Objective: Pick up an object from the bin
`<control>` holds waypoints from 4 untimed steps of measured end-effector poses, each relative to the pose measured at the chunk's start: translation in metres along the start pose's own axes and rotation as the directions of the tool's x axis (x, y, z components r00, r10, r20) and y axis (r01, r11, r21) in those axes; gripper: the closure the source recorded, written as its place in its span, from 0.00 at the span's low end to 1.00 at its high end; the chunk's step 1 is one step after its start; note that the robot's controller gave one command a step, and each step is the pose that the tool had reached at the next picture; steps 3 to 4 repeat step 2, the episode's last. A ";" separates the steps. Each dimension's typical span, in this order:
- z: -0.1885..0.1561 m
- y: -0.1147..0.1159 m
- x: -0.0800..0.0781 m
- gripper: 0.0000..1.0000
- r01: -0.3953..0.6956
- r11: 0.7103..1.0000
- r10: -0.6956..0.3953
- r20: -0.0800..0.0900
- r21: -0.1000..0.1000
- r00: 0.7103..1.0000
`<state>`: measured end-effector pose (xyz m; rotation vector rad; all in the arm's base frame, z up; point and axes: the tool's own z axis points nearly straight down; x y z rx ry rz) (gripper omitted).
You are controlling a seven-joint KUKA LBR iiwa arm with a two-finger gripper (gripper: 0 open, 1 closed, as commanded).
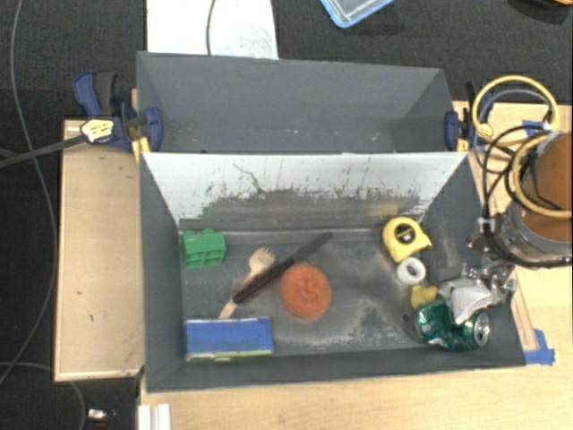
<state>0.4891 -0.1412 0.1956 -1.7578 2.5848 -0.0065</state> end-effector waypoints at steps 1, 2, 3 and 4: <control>-0.014 -0.006 0.001 1.00 -0.082 0.997 0.082 0.002 0.001 0.997; -0.008 -0.008 -0.002 1.00 -0.035 0.999 0.035 0.002 0.002 0.999; -0.008 -0.008 -0.002 1.00 -0.035 0.999 0.035 0.002 0.002 0.999; -0.008 -0.008 -0.002 1.00 -0.035 0.999 0.035 0.002 0.002 0.999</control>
Offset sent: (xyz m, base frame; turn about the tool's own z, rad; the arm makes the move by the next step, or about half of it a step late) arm 0.0098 -0.0005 -0.0033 -0.4188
